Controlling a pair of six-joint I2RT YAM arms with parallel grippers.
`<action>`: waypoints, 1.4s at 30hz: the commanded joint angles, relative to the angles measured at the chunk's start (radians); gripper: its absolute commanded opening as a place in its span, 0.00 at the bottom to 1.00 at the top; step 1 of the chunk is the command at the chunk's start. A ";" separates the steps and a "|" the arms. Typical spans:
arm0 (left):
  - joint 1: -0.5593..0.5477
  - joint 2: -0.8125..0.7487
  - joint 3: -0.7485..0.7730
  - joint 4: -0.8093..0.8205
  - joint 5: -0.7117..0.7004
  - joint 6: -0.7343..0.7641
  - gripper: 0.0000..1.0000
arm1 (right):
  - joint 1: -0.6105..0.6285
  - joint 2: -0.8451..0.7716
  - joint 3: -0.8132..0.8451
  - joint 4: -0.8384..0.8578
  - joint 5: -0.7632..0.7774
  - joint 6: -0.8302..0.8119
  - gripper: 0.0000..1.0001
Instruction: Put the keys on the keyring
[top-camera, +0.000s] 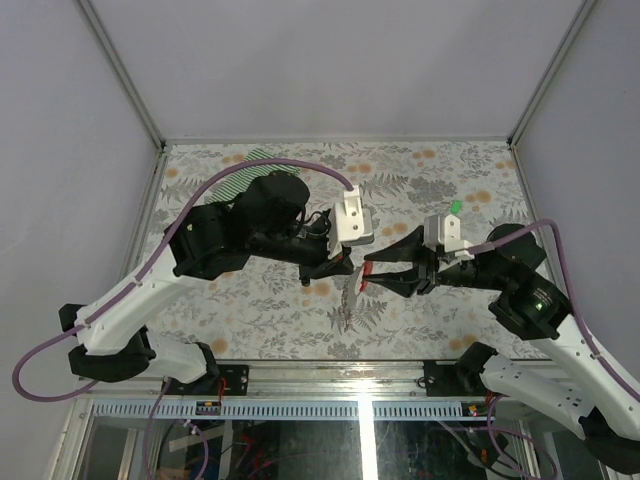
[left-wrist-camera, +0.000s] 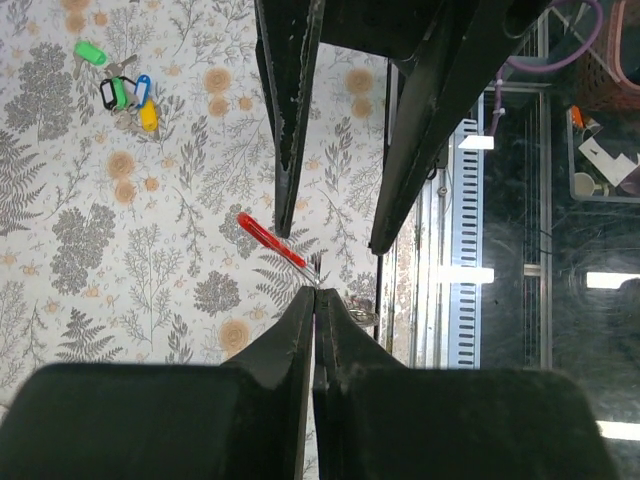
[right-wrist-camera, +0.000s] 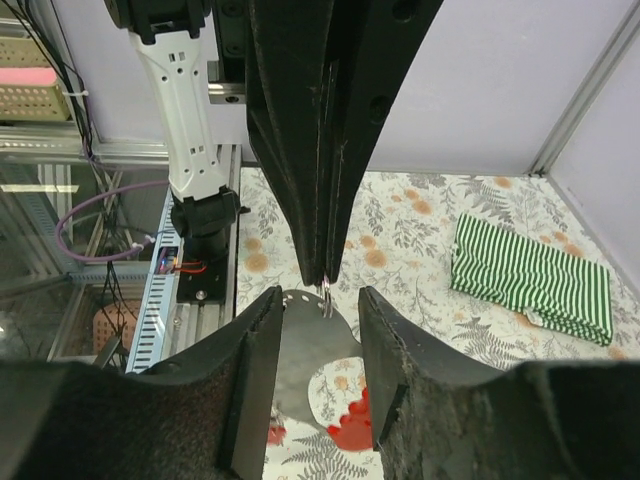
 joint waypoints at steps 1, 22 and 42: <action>-0.005 0.006 0.062 -0.044 -0.029 0.033 0.00 | 0.005 0.013 0.035 0.002 -0.032 -0.015 0.43; -0.003 0.063 0.111 -0.118 -0.043 0.079 0.00 | 0.005 0.110 0.048 0.029 -0.100 -0.004 0.23; -0.005 0.062 0.118 -0.124 -0.053 0.084 0.00 | 0.006 0.105 0.054 -0.018 -0.062 -0.043 0.02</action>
